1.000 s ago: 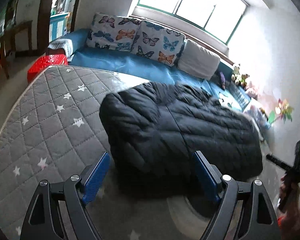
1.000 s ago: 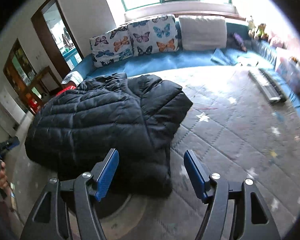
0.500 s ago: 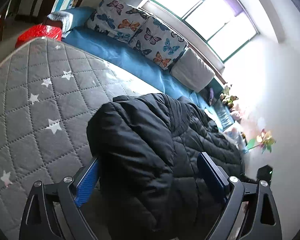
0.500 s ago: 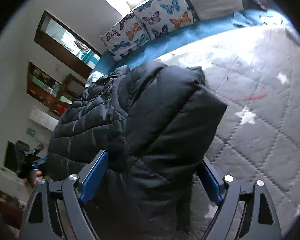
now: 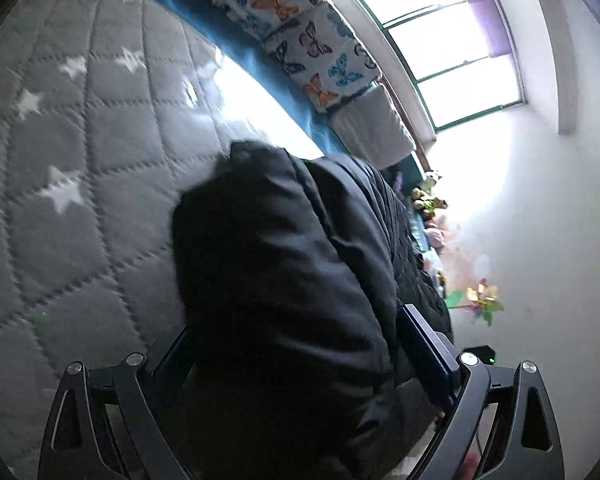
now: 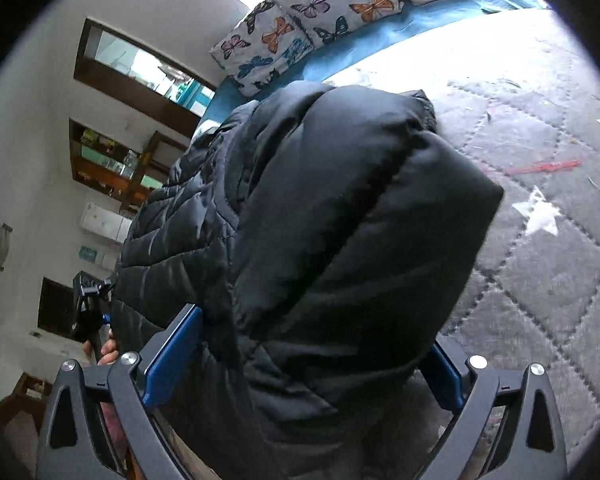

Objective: Fold large clothes

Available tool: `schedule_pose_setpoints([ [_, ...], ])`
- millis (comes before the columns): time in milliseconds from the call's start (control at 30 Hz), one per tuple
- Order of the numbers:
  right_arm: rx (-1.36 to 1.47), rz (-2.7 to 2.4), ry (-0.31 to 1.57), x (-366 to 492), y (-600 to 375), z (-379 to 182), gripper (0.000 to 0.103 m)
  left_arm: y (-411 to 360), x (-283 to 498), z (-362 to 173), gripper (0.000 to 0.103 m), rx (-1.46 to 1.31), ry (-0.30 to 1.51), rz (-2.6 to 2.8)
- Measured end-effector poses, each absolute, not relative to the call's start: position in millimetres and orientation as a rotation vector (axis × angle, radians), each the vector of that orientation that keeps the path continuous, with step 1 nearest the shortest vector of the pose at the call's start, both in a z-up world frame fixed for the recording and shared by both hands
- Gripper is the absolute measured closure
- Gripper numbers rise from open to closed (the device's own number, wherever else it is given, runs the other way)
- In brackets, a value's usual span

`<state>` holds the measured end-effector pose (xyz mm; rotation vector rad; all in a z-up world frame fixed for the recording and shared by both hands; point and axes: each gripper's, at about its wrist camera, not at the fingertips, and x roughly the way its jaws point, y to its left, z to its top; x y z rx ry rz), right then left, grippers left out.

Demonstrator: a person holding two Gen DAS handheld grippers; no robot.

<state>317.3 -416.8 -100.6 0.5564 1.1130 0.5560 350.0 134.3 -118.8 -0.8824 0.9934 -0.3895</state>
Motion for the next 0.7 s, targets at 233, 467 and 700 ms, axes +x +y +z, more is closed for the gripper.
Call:
schedule_pose_setpoints([
  [233, 0.518, 0.576, 1.134, 329.0, -407.4, -99.4, 0.000, 124.2, 366.0, -124.2, 0.002, -0.847, 1.038, -0.429],
  [467, 0.494, 0.602, 1.149, 326.7, -398.5, -96.2, 0.000, 114.2, 377.1, -121.7, 0.002, -0.794, 1.072, -0.448],
  [700, 0.502, 0.583, 1.137, 329.6, -406.0, -98.8, 0.000, 110.6, 390.9, -129.7, 0.000, -0.784, 1.112, -0.456],
])
